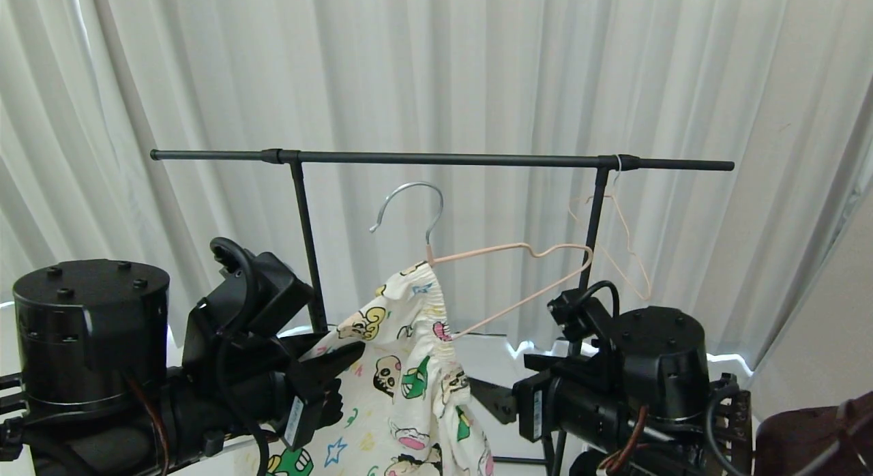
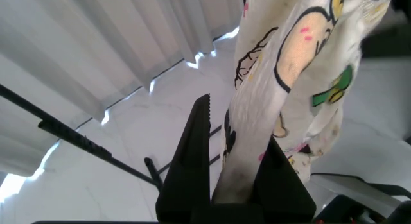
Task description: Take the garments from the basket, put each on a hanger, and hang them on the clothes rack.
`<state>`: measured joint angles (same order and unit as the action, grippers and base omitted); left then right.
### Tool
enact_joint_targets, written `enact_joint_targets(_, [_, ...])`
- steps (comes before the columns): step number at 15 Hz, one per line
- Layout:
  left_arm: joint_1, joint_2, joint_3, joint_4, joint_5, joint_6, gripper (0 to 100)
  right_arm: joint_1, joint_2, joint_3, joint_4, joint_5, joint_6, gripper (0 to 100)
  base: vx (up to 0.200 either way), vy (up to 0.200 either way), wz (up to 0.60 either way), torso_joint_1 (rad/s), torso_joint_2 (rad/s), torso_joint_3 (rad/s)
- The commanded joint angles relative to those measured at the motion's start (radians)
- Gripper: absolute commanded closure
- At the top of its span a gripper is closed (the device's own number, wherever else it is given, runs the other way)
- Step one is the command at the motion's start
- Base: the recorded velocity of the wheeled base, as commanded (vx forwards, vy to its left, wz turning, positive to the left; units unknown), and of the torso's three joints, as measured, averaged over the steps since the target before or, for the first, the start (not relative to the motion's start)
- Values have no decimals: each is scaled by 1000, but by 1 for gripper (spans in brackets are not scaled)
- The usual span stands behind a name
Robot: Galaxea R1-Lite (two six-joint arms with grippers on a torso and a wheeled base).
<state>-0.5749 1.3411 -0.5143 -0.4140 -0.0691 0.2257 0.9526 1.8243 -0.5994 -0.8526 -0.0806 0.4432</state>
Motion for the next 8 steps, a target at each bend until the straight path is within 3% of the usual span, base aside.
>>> enact_joint_targets(1, [0,-2,-1,0,0,0,100,64,40,1,-3,-28,5,0,0,0,0,0,0,0])
enact_joint_targets(5, [-11,-20,-4,0,-1,3,100,71,58,3,-11,-41,0,0,0,0,0,0,0,0])
enact_joint_targets(7, [-89,-51,5,0,0,7,100,69,67,3,-11,-45,0,0,0,0,0,0,0,0])
enact_joint_targets(8, [-89,-53,3,0,0,7,100,69,69,3,-11,-51,0,0,0,0,0,0,0,0])
